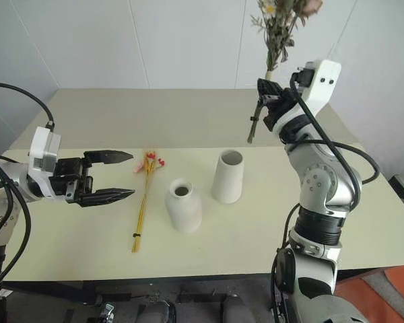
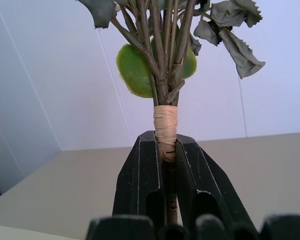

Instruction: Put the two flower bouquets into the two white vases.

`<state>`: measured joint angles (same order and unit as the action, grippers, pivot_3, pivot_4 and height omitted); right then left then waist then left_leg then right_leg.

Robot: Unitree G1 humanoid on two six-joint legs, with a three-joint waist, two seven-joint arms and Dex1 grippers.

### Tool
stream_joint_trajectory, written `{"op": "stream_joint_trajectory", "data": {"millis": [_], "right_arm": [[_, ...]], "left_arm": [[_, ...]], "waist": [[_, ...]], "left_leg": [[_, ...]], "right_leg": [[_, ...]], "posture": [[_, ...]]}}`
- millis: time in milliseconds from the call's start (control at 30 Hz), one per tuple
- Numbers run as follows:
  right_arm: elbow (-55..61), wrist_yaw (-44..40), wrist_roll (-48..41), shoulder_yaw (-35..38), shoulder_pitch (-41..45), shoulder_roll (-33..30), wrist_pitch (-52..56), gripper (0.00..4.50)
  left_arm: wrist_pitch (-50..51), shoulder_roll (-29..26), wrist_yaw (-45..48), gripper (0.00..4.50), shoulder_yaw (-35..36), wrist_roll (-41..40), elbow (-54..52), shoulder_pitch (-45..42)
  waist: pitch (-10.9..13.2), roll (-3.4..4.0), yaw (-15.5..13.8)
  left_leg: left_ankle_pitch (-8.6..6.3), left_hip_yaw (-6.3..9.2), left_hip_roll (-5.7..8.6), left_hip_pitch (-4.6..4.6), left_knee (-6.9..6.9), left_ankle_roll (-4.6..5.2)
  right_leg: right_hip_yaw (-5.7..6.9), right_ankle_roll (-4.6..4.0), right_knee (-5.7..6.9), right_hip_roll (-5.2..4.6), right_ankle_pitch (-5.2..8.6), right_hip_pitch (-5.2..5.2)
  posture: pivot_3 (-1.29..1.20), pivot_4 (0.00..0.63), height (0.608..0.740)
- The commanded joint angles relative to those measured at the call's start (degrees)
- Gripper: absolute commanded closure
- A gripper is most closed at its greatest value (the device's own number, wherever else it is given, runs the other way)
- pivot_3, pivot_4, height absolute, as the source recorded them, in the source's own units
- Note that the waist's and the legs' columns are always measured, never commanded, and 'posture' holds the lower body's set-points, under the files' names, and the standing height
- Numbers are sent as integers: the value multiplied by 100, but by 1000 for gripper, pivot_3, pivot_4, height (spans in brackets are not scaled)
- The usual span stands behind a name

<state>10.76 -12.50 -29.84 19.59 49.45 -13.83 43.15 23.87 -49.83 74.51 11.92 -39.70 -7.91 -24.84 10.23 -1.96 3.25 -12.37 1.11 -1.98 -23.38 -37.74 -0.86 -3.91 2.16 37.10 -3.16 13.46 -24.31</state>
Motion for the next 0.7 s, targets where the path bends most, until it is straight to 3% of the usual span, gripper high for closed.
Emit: {"op": "stream_joint_trajectory", "data": {"millis": [33, 400, 700], "right_arm": [[263, -181, -243, -144, 50, 30, -205, 4337], [664, -385, -277, -711, -940, 2, -268, 4337], [1100, -939, 18, -1115, -2168, -471, -713, 1355]], "left_arm": [[-95, -60, 23, 0, 66, 35, -72, -31], [-32, -118, -62, 0, 158, 14, -231, 100], [-71, -173, -170, 0, -10, 277, -247, 144]], "waist": [[0, 1, -5], [0, 1, -18], [1, 1, -63]], "left_leg": [[0, 0, 1, 0, 0, 0], [0, 1, 0, 1, 1, 0], [0, 1, 0, 3, 1, 0]], "right_leg": [[0, 0, 0, -1, 0, -1], [0, 0, 1, 0, 0, -2], [0, 0, -1, 1, 1, 0]], "posture": [[0, 150, 740], [0, 150, 740], [0, 150, 740]]}}
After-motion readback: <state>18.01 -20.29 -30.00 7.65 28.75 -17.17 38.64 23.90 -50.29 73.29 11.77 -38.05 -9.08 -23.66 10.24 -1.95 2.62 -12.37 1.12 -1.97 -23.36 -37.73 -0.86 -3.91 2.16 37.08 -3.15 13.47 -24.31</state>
